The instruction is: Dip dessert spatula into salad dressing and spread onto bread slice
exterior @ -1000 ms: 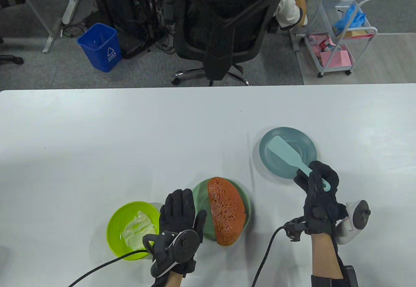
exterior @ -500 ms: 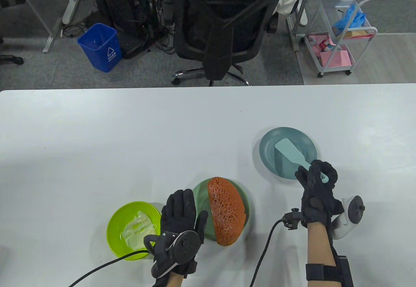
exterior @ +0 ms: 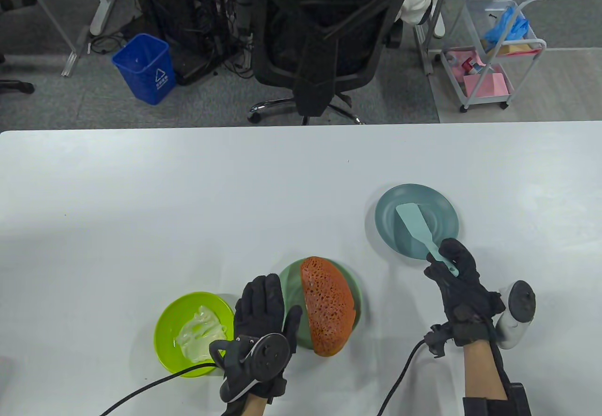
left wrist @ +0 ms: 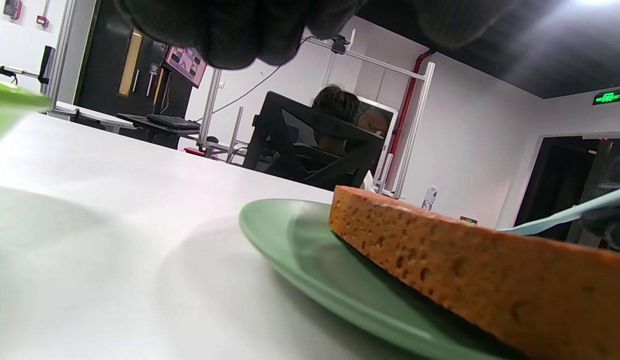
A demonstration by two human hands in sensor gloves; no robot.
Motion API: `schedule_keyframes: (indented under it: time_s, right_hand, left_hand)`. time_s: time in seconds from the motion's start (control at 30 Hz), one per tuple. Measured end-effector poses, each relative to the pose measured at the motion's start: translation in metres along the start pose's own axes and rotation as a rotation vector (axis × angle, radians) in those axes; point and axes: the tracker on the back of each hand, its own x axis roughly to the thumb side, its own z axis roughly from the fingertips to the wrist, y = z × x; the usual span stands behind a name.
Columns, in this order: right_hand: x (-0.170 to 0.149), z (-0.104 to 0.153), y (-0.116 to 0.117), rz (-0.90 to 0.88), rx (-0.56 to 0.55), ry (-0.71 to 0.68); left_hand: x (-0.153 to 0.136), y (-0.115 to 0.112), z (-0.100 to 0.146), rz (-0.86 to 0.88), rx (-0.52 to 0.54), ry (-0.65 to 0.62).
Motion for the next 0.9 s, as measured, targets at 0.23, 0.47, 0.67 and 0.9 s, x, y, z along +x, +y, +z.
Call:
schedule_keyframes:
  time_s: [0.23, 0.47, 0.67, 0.9]
  right_hand:
    - [0.007, 0.010, 0.006, 0.339, 0.055, 0.110]
    - [0.016, 0.013, 0.025, 0.614, 0.059, 0.180]
    - [0.018, 0.015, 0.041, 0.791, 0.064, 0.219]
    - [0.024, 0.020, 0.053, 0.898, 0.040, 0.195]
  left_hand:
    - [0.001, -0.001, 0.000, -0.006, -0.011, -0.001]
    - [0.002, -0.001, 0.000, -0.009, -0.014, 0.003]
    - [0.002, -0.001, 0.000, -0.009, -0.019, 0.007]
    - [0.002, -0.001, 0.000, -0.012, -0.023, 0.007]
